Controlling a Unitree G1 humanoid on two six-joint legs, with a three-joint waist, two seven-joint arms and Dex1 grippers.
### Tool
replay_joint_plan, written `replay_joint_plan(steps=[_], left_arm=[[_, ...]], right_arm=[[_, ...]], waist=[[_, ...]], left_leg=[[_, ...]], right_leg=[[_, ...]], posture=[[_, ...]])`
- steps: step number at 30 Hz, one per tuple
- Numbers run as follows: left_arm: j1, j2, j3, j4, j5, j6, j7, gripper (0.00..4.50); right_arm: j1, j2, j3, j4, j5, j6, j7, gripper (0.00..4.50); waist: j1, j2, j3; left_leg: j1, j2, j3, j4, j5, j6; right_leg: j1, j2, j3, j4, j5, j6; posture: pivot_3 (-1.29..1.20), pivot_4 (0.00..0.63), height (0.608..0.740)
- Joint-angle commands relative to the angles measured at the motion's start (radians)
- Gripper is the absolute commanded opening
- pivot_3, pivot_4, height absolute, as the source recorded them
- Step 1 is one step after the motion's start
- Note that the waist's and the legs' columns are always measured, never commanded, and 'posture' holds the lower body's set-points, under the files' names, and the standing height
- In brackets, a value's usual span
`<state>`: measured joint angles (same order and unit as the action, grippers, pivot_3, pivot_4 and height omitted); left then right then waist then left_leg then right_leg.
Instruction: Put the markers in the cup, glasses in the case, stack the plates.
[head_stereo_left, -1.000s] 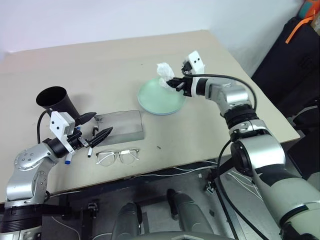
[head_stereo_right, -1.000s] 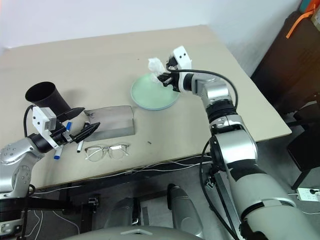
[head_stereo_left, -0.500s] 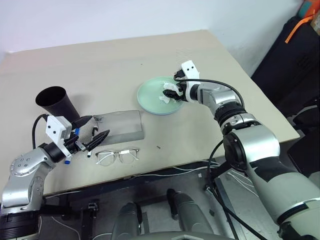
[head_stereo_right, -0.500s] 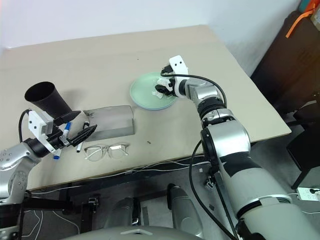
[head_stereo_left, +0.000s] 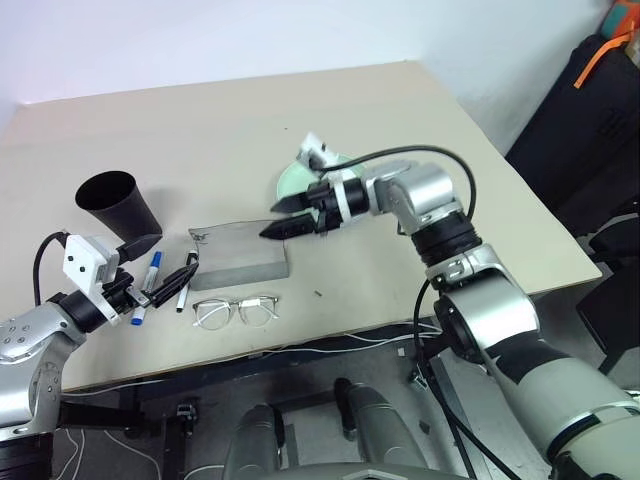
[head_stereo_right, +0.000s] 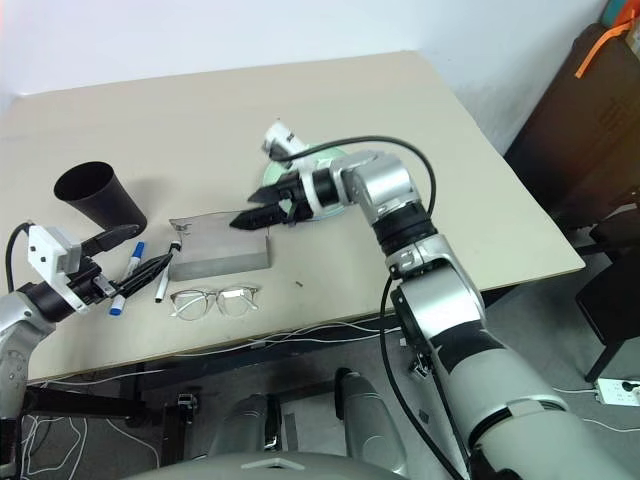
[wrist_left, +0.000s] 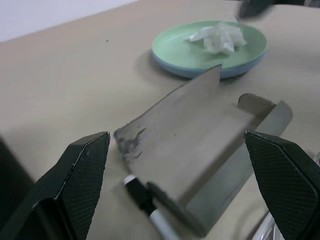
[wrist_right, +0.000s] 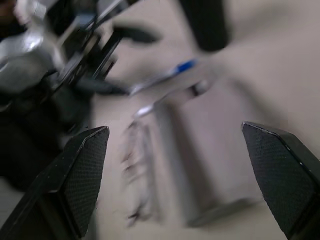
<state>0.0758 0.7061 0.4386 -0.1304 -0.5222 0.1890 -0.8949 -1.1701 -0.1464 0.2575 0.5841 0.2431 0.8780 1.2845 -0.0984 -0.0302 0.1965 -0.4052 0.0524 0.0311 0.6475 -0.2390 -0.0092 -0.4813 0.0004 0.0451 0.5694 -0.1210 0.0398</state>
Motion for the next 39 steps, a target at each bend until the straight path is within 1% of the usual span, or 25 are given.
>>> replay_joint_plan(steps=[1,4,6,9,12,15,22,28,31,34,39], left_arm=[[0.007,0.024,0.050,-0.007,-0.019,-0.004,-0.014,4.50],[0.014,0.031,0.059,0.004,-0.003,-0.018,-0.020,4.50],[0.014,0.026,0.065,0.004,-0.014,-0.019,-0.023,4.50],[0.027,0.024,0.076,-0.010,-0.027,-0.015,-0.028,4.50],[0.050,0.027,0.115,-0.037,-0.097,0.034,-0.045,4.50],[0.131,0.054,0.149,-0.087,-0.139,0.085,-0.096,4.50],[0.261,0.105,0.239,-0.127,-0.157,0.124,-0.164,4.50],[0.336,0.145,0.275,-0.142,-0.094,0.103,-0.206,4.50],[0.346,0.143,0.272,-0.144,-0.075,0.093,-0.209,4.50],[0.347,0.129,0.262,-0.151,-0.068,0.086,-0.203,4.50],[0.346,0.119,0.251,-0.162,-0.058,0.085,-0.194,4.50]], right_arm=[[-0.024,0.021,0.031,-0.081,0.049,0.068,0.040,4.46],[-0.049,0.059,0.046,-0.052,0.065,0.129,0.032,4.46],[-0.062,0.080,0.087,-0.026,0.052,0.145,0.037,4.46],[-0.067,0.102,0.146,0.001,0.030,0.124,0.055,4.46],[-0.076,0.127,0.188,0.042,0.016,0.095,0.068,4.46],[-0.083,0.157,0.221,0.100,-0.017,0.051,0.065,4.46],[-0.099,0.213,0.234,0.184,-0.058,-0.007,0.070,4.46],[-0.115,0.259,0.236,0.241,-0.091,-0.054,0.088,4.46],[-0.119,0.270,0.236,0.252,-0.103,-0.068,0.104,3.84],[-0.121,0.290,0.245,0.273,-0.125,-0.084,0.104,2.90],[-0.120,0.317,0.254,0.308,-0.161,-0.114,0.099,2.90]], waist=[[-0.001,0.000,0.000],[-0.002,0.000,0.000],[-0.004,0.000,0.000],[-0.005,0.000,0.000],[-0.005,-0.001,0.000],[-0.007,-0.001,-0.001],[-0.021,-0.002,-0.001],[-0.032,-0.002,-0.001],[-0.031,-0.002,-0.001],[-0.031,-0.002,-0.001],[-0.030,-0.002,-0.001]], left_leg=[[0.000,0.000,0.000,0.000,0.000,0.000],[0.000,0.000,-0.001,-0.001,0.000,-0.001],[-0.001,0.000,-0.001,-0.002,0.000,-0.001],[-0.002,0.000,0.000,-0.002,0.000,0.000],[-0.004,0.000,0.000,-0.002,0.000,0.000],[-0.006,0.000,0.001,-0.002,0.000,0.000],[-0.007,0.001,0.001,-0.003,-0.001,-0.002],[-0.009,0.004,0.001,-0.003,-0.002,-0.003],[-0.012,0.007,0.002,-0.004,-0.002,-0.003],[-0.013,0.009,0.002,-0.005,-0.002,-0.003],[-0.015,0.009,0.003,-0.005,-0.001,-0.002]], right_leg=[[-0.001,0.000,0.000,0.000,0.000,0.000],[-0.001,0.000,-0.001,0.000,0.000,0.000],[-0.003,0.000,-0.001,0.000,0.000,0.000],[-0.004,0.000,-0.001,0.000,0.000,-0.001],[-0.006,0.000,-0.001,0.000,0.000,-0.001],[-0.008,0.000,-0.001,0.000,0.000,-0.001],[-0.011,0.000,-0.001,0.000,0.000,-0.001],[-0.012,0.001,-0.002,-0.002,0.001,-0.002],[-0.015,0.004,-0.003,-0.003,0.001,-0.003],[-0.017,0.005,-0.003,-0.003,0.000,-0.005],[-0.019,0.005,-0.003,-0.001,0.000,-0.006]], posture=[[0.00,0.150,0.733],[0.00,0.150,0.733],[0.00,0.150,0.733],[0.00,0.150,0.733],[0.00,0.150,0.733],[0.00,0.150,0.733],[0.00,0.150,0.733],[0.00,0.150,0.733],[0.00,0.150,0.733],[0.00,0.150,0.733],[0.00,0.150,0.733]])
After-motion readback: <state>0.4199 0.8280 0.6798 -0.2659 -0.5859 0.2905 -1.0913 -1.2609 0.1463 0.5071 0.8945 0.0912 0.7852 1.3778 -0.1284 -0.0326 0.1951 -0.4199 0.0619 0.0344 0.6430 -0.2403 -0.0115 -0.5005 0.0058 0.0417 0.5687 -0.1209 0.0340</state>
